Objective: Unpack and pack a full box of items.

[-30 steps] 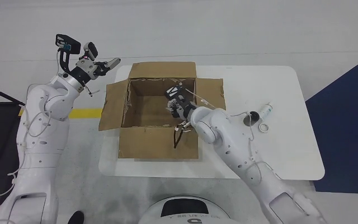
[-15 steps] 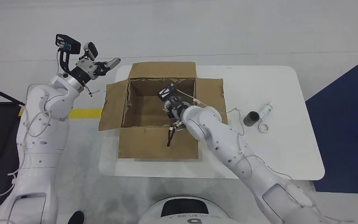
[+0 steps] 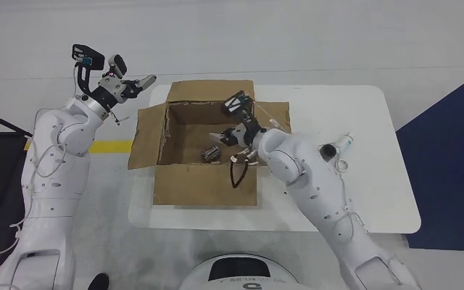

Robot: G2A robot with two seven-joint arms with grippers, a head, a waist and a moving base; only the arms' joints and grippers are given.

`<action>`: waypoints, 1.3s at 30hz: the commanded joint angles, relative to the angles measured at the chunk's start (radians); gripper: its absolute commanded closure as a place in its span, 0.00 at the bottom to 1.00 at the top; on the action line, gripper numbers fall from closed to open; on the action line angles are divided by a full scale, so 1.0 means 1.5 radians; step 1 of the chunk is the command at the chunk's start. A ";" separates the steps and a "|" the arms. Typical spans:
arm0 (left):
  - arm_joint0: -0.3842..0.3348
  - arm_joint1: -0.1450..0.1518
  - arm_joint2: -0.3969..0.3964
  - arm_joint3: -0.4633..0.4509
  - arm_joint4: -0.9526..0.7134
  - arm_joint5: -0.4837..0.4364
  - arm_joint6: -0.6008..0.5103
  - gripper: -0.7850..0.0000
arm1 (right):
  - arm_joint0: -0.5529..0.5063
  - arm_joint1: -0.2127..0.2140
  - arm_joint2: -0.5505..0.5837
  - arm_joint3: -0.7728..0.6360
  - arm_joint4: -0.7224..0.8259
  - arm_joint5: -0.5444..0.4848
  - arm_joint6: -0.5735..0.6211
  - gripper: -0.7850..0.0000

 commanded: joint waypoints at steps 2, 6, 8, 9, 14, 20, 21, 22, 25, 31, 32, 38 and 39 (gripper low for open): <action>0.000 0.000 0.000 0.000 0.000 0.000 0.000 0.00 | -0.103 0.019 0.127 -0.143 0.046 -0.033 -0.010 0.00; 0.000 0.000 0.000 0.000 0.000 0.000 0.000 0.00 | -0.231 0.036 0.295 -0.244 0.111 -0.082 -0.049 0.00; 0.000 0.000 0.000 0.000 0.000 0.000 0.000 0.00 | -0.283 0.042 0.379 -0.249 0.153 -0.116 -0.064 0.00; 0.000 0.000 0.000 0.000 0.000 0.000 0.000 0.00 | -0.303 0.044 0.418 -0.242 0.168 -0.129 -0.069 0.00; 0.000 0.000 0.000 0.000 0.000 0.000 0.000 0.00 | -0.342 0.054 0.559 -0.166 0.230 -0.132 -0.058 0.00; 0.000 0.000 0.000 0.000 0.000 0.000 0.000 0.00 | -0.330 0.063 0.612 -0.099 0.208 -0.050 -0.010 0.01; 0.000 0.000 0.000 0.000 0.000 0.000 0.000 0.00 | -0.322 0.064 0.606 -0.085 0.187 -0.023 0.013 0.04; 0.000 0.000 0.000 0.000 0.000 0.000 0.000 0.00 | -0.307 0.066 0.600 -0.080 0.161 0.005 0.030 0.05; 0.000 0.000 0.000 0.000 0.000 0.000 0.000 0.00 | -0.283 0.071 0.564 -0.066 0.081 0.032 0.064 0.00; 0.000 0.000 0.000 0.000 0.000 0.000 0.000 0.00 | -0.255 0.078 0.501 -0.035 0.011 0.022 0.158 0.17; 0.000 0.000 0.000 0.000 0.000 0.000 0.000 0.00 | -0.248 0.079 0.490 -0.030 -0.012 0.024 0.170 0.24; 0.000 0.000 0.000 0.000 0.000 0.000 0.000 0.00 | -0.204 0.081 0.440 0.007 -0.063 0.055 0.205 0.53; 0.000 0.000 0.000 0.000 0.000 0.000 0.000 0.00 | -0.197 0.082 0.435 0.014 -0.066 0.060 0.209 0.54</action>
